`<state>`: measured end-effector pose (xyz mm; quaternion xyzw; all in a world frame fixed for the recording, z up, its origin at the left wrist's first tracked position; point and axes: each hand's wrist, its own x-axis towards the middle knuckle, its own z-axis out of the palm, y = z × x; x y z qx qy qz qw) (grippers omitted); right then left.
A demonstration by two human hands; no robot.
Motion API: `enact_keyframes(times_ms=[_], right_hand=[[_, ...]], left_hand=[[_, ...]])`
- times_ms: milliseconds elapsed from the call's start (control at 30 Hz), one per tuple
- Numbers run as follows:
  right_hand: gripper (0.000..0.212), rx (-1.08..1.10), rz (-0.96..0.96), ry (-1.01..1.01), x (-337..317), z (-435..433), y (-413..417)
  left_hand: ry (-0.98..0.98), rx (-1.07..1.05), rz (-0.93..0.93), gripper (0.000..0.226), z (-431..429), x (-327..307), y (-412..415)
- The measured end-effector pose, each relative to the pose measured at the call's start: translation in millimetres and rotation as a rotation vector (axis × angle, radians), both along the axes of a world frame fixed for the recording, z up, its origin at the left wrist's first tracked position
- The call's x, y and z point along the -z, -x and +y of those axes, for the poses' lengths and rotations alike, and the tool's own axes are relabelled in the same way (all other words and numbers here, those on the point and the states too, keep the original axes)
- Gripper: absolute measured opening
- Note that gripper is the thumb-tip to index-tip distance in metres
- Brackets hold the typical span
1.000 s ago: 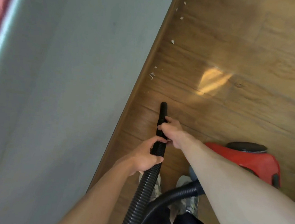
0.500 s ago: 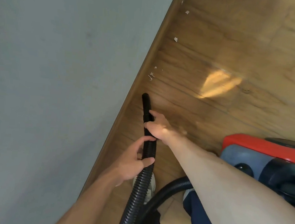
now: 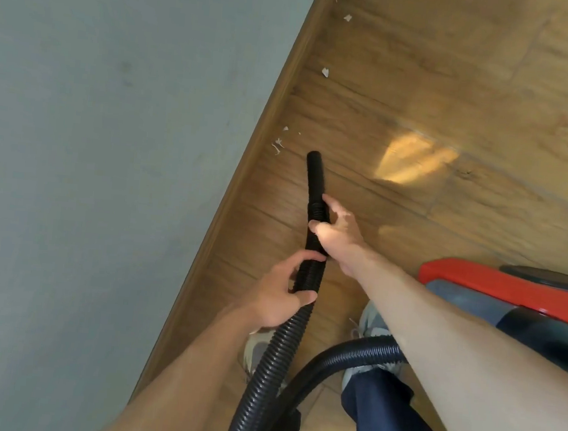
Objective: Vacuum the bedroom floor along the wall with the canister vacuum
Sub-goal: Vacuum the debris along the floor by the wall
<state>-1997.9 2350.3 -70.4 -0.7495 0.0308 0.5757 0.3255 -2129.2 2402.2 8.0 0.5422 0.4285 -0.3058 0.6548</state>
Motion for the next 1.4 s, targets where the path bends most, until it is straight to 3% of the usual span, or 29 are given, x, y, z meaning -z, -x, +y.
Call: enact_keyframes(times_ms=[233,633,933,1167,1400], right_hand=[[0.063,0.218,-0.011,0.073,-4.6,-46.9,-22.6],[0.067,-0.119,0.032,-0.027,-1.6,35.4,37.4],[0.066,-0.194,-0.014,-0.054,-1.4,56.5,28.0],[0.065,-0.181,-0.119,-0.017,1.8,65.7,-14.3],[0.062,0.076,-0.101,0.058,-0.5,3.3,-27.5]], left_hand=[[0.096,0.123,-0.04,0.05,-26.1,5.2,-35.8],[0.024,-0.182,0.084,0.051,17.6,-9.6,32.8],[0.001,-0.246,0.084,0.052,30.6,-2.4,27.5],[-0.005,-0.178,0.008,0.052,41.8,6.1,-16.2],[0.055,0.028,-0.076,0.052,12.2,2.2,-37.4]])
